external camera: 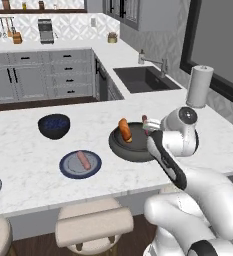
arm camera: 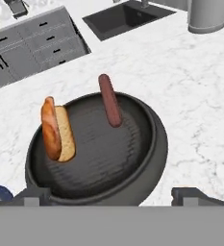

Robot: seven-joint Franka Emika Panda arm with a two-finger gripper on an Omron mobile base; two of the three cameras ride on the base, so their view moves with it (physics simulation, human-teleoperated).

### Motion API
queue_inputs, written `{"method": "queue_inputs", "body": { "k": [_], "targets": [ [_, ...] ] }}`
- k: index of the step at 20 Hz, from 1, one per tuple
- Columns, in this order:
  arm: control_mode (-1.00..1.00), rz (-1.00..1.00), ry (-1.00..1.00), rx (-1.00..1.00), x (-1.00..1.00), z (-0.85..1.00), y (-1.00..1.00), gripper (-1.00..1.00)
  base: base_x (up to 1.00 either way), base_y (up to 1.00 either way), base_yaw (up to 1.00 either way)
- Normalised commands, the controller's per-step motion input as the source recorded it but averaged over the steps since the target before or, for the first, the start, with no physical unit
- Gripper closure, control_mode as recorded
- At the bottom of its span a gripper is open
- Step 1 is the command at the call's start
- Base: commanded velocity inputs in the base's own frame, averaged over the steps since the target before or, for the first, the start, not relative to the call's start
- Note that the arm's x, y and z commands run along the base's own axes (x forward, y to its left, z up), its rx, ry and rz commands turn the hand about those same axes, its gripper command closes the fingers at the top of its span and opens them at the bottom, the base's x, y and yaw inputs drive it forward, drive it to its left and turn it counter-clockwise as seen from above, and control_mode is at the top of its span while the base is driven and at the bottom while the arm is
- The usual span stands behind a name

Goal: Place one bun and one sausage from the bowl on each plate.

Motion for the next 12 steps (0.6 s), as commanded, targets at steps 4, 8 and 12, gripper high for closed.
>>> {"method": "queue_inputs", "body": {
  "k": [4, 8, 12],
  "targets": [
    [-1.00, -0.05, 0.05, 0.00, 1.00, 0.00, -0.01, -1.00, 0.00, 0.00, 0.00],
    [-1.00, 0.08, 0.38, -0.13, 0.78, -0.07, 0.07, -1.00, 0.00, 0.00, 0.00],
    [-1.00, 0.04, -0.03, -0.08, 0.16, -0.20, -0.34, -1.00, 0.00, 0.00, 0.00]
  ]
}}
